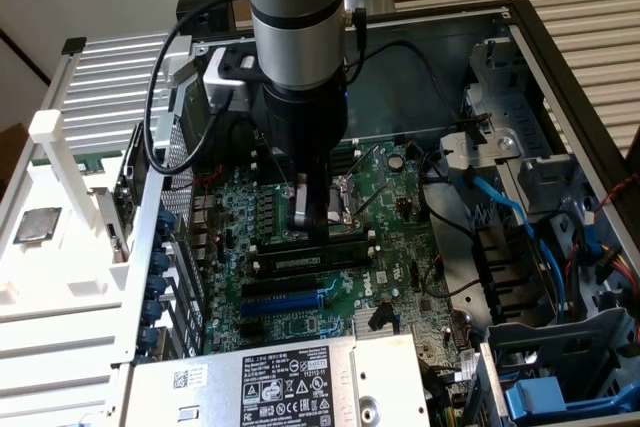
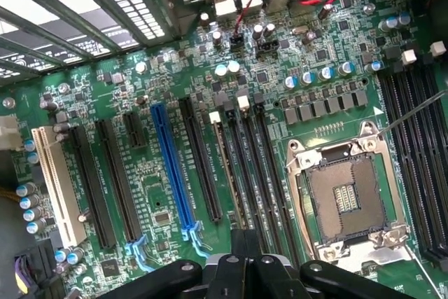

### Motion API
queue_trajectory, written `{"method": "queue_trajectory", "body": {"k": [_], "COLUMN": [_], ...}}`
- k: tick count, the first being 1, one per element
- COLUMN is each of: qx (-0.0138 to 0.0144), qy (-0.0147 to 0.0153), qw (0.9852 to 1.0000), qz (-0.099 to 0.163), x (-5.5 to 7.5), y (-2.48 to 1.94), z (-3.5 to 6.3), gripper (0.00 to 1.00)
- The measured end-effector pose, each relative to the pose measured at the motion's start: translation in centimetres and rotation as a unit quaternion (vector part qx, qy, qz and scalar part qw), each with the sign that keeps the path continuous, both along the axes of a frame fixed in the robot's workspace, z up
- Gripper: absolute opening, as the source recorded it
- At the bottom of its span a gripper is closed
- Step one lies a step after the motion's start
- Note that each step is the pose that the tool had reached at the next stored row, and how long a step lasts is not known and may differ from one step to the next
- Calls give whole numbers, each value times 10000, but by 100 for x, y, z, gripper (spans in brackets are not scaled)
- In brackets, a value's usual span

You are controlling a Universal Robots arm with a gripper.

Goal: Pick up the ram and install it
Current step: 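Press down the ram until it locks into place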

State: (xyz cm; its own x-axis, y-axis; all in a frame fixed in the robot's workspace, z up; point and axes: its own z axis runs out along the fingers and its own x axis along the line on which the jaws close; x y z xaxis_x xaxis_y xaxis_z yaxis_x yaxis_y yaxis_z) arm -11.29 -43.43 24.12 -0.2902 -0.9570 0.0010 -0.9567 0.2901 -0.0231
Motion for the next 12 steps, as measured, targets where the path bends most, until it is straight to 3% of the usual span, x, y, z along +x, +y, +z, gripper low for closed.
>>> {"method": "queue_trajectory", "body": {"k": [5,12], "qx": [-2,-3], "qy": [0,0], "qw": [9994,9952], "qz": [-345,-979], "x": [0,0], "y": [0,0], "z": [0,0], "gripper": [10,10]}}
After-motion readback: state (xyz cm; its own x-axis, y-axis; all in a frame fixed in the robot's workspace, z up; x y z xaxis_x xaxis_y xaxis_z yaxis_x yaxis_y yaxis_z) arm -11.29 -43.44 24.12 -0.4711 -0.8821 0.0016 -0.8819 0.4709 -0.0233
